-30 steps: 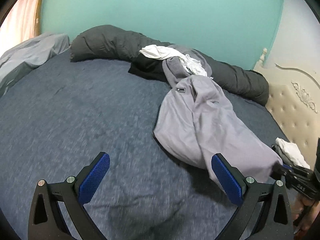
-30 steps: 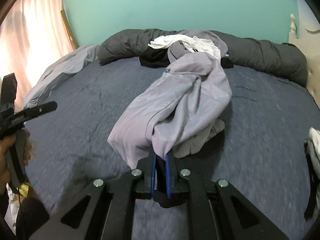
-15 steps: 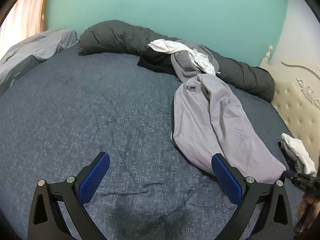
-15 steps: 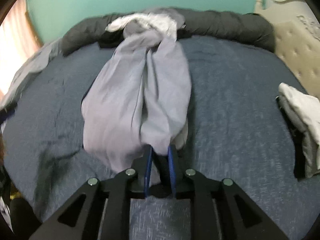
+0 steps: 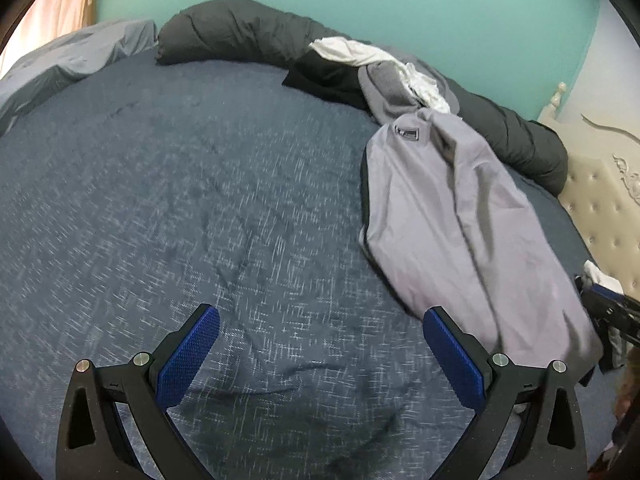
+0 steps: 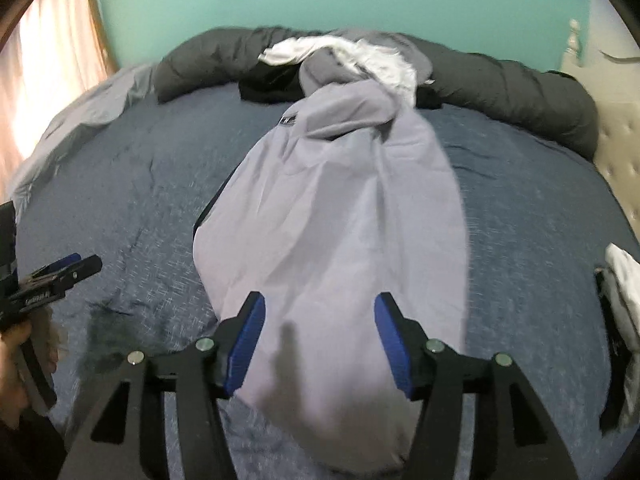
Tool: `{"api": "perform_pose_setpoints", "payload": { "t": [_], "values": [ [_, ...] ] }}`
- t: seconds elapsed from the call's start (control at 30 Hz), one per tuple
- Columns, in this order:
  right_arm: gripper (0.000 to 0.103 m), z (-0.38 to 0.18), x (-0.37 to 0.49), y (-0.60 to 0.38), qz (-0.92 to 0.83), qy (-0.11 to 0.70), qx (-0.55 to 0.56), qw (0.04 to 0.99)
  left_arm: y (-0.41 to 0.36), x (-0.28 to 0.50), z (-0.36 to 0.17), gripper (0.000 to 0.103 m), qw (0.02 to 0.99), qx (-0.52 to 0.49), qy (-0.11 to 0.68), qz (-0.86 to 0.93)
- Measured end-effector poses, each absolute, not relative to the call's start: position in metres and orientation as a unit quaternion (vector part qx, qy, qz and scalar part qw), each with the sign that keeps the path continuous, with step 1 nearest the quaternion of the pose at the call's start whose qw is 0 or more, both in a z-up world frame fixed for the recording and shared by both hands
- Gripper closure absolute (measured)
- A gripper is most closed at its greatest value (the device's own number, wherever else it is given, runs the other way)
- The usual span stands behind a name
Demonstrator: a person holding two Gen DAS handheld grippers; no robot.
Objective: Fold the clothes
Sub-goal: 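Lift the grey jacket with the right tool and drag it across the bed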
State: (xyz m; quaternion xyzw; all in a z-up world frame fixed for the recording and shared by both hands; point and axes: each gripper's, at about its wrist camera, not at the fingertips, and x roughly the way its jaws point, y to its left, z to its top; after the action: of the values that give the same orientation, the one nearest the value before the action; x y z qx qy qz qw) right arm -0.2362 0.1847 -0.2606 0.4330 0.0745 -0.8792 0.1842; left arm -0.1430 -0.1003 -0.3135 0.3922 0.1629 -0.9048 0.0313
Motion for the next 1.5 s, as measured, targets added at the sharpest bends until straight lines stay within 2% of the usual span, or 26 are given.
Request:
{"api": "perform_pose_setpoints", "payload": {
  "t": [0.33,0.4,0.47,0.57,0.77,0.93,1.03,1.1,1.13,1.17,1.33,1.5],
  "values": [
    [0.045,-0.314,-0.270,0.184,-0.849,0.068,0.499,0.163,-0.098,-0.154,-0.340,0.000,0.008,0.400,0.181,-0.899],
    [0.060,-0.320,-0.271,0.184,-0.845,0.075,0.504,0.163,-0.093,-0.156,-0.338,0.000,0.002,0.397,0.169,-0.902],
    [0.088,-0.323,-0.272,0.184,-0.844,0.081,0.503,0.167,-0.090,-0.157,-0.335,0.000,-0.004,0.393,0.163,-0.905],
    [0.101,-0.322,-0.270,0.185,-0.848,0.090,0.495,0.167,-0.088,-0.157,-0.332,0.000,-0.007,0.387,0.162,-0.908],
    [0.103,-0.300,-0.272,0.218,-0.871,0.093,0.464,0.131,-0.092,-0.159,-0.337,0.000,-0.003,0.393,0.168,-0.904],
    [0.103,-0.281,-0.278,0.271,-0.881,0.048,0.462,0.092,-0.092,-0.159,-0.337,0.000,-0.001,0.392,0.167,-0.905],
    [0.098,-0.276,-0.274,0.272,-0.875,0.003,0.467,0.125,-0.091,-0.159,-0.336,0.000,0.000,0.390,0.165,-0.906],
    [0.072,-0.275,-0.272,0.257,-0.874,0.002,0.465,0.142,-0.092,-0.159,-0.335,0.000,0.000,0.389,0.165,-0.906],
    [0.047,-0.276,-0.271,0.248,-0.872,0.004,0.466,0.149,-0.092,-0.159,-0.335,0.000,0.001,0.389,0.165,-0.906],
    [0.043,-0.278,-0.271,0.238,-0.869,0.003,0.469,0.158,-0.092,-0.159,-0.335,0.000,0.001,0.389,0.164,-0.906],
    [0.043,-0.294,-0.283,0.182,-0.854,0.025,0.488,0.179,-0.094,-0.159,-0.336,0.000,0.002,0.390,0.164,-0.906],
    [0.040,-0.313,-0.297,0.156,-0.852,0.032,0.498,0.158,-0.094,-0.162,-0.338,0.000,0.003,0.391,0.163,-0.906]
  ]
}}
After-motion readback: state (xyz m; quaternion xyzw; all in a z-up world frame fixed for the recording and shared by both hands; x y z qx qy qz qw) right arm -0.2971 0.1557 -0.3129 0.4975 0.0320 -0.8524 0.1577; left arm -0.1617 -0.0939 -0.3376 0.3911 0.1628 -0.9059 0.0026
